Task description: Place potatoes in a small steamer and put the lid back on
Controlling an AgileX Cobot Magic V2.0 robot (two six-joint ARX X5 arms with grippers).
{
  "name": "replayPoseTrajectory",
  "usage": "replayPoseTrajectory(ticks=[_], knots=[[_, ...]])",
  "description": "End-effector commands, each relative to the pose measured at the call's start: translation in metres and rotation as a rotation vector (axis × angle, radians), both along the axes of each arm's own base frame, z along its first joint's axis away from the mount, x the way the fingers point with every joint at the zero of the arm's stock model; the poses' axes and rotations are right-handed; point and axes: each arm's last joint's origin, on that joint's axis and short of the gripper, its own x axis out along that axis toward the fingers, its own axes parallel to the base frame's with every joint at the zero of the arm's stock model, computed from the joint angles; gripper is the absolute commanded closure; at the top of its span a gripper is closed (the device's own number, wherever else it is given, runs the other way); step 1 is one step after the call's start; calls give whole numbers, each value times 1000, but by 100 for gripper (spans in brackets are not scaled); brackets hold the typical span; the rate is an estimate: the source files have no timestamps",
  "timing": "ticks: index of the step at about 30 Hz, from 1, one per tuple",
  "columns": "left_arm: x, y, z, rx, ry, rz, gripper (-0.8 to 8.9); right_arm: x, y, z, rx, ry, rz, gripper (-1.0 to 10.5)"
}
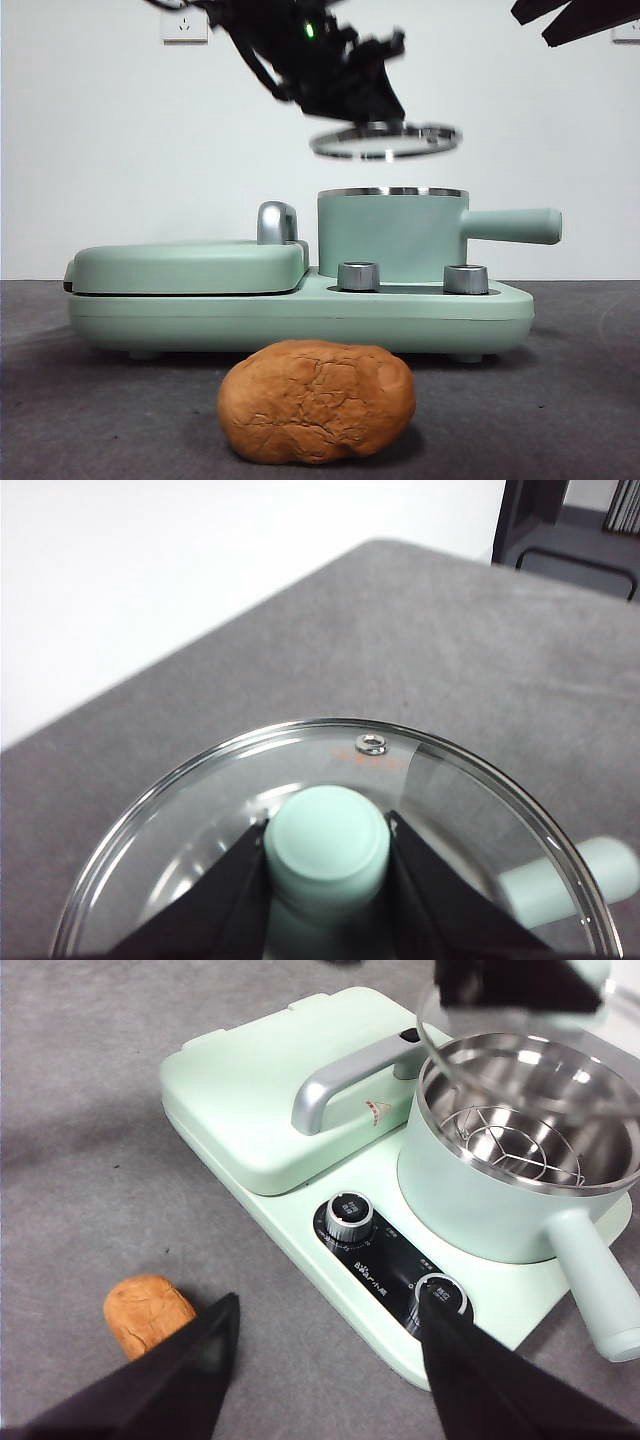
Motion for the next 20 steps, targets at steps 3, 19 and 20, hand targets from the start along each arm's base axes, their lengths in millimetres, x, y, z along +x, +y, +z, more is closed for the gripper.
replayPoseTrajectory(ticks=[3,19,20], knots=[[-16,10,36,-21,-31,-4,798,0,1,7,28,-13,2,664],[-84,68,75,72,172,40,797,-1,1,6,20,2,6,664],[-90,72,74,69,176,46,797,-1,1,5,17,5,8,664]])
